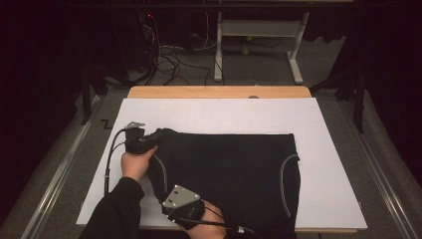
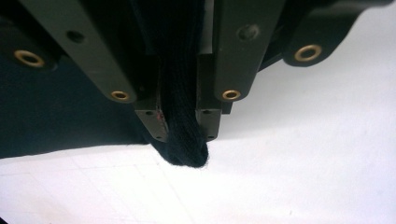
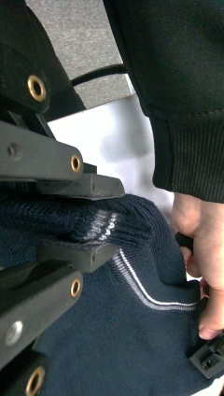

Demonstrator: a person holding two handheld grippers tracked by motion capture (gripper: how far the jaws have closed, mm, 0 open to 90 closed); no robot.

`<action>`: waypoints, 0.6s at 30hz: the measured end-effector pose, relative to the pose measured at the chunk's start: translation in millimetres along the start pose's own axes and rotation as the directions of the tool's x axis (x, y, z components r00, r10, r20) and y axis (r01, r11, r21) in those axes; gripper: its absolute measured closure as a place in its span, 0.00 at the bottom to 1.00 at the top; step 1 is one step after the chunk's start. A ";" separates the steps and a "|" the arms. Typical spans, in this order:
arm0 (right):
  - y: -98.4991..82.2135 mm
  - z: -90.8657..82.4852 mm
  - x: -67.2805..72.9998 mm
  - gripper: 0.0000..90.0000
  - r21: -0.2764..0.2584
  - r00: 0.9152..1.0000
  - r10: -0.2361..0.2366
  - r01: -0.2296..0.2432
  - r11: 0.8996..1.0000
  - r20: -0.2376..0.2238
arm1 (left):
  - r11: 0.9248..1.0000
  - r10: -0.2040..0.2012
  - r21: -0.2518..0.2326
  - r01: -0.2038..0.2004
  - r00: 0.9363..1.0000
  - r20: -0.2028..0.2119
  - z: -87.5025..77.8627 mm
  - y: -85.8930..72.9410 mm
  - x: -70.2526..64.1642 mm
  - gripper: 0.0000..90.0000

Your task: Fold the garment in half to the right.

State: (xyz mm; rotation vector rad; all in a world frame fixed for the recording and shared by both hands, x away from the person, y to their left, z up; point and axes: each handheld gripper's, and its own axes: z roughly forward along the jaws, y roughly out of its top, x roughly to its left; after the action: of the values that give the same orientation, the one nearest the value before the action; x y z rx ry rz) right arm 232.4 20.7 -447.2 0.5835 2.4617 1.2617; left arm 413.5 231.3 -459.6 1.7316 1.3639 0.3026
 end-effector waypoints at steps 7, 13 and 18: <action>8.9 -13.4 -6.6 0.83 -0.052 1.000 0.010 -0.010 0.999 0.013 | 1.000 0.011 -0.017 -0.011 1.000 0.003 -8.8 20.2 -10.4 0.82; 18.2 -25.0 -11.8 0.83 -0.082 1.000 0.011 -0.009 0.997 0.023 | 0.998 0.022 -0.051 -0.021 1.000 0.020 -17.8 34.4 -17.4 0.82; 24.7 -29.8 -12.3 0.83 -0.107 0.999 0.013 -0.009 0.994 0.034 | 0.997 0.040 -0.065 -0.039 0.999 0.011 -25.6 45.5 -22.8 0.82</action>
State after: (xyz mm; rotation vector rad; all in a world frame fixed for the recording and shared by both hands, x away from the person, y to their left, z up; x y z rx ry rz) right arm 234.9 7.1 -408.9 0.5862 2.3498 1.3659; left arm 418.4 223.5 -403.3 1.7051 1.2987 0.3542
